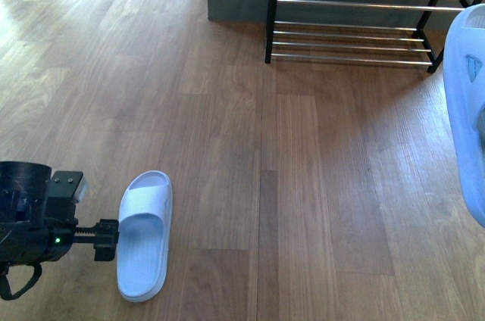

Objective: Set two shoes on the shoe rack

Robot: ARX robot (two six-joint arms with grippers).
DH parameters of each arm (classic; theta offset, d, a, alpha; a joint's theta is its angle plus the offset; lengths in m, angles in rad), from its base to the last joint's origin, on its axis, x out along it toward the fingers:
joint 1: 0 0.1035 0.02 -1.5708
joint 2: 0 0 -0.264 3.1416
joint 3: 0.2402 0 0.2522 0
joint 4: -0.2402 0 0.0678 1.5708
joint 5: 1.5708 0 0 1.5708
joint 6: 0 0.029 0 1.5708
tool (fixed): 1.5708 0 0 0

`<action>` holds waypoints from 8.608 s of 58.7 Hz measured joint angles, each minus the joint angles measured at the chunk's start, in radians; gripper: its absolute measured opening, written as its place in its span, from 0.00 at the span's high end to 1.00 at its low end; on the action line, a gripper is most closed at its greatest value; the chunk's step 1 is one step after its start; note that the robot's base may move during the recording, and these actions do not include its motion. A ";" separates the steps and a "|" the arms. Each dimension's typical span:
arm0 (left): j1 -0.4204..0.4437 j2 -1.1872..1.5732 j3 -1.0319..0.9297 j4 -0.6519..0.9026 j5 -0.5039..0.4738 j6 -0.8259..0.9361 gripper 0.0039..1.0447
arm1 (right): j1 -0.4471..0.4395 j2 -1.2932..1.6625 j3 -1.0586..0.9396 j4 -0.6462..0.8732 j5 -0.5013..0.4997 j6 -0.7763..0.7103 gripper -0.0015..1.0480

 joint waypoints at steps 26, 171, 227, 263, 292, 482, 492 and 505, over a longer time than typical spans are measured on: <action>-0.067 0.122 0.274 -0.146 0.056 -0.037 0.09 | 0.000 0.000 0.000 0.000 0.000 0.000 0.99; 0.196 -1.856 -0.868 -0.232 0.095 0.167 0.99 | 0.000 0.000 0.000 0.000 0.000 0.000 0.99; 0.196 -1.869 -0.869 -0.235 0.098 0.153 0.99 | -0.002 -0.002 -0.002 0.000 0.003 0.000 0.99; 0.199 -1.870 -0.869 -0.235 0.096 0.150 0.99 | 0.002 -0.002 -0.002 0.000 0.000 0.000 0.99; 0.199 -1.870 -0.869 -0.235 0.096 0.150 0.99 | 0.002 -0.002 -0.002 0.000 0.001 0.000 0.99; 0.199 -1.870 -0.869 -0.235 0.097 0.148 0.99 | 0.005 0.038 0.322 -0.082 -0.164 -0.262 0.99; 0.199 -1.870 -0.869 -0.235 0.097 0.148 0.99 | 0.004 0.091 0.483 -0.230 -0.209 -0.296 0.99; 0.199 -1.870 -0.869 -0.235 0.097 0.148 0.99 | -0.005 0.217 0.705 -0.426 -0.233 -0.297 0.99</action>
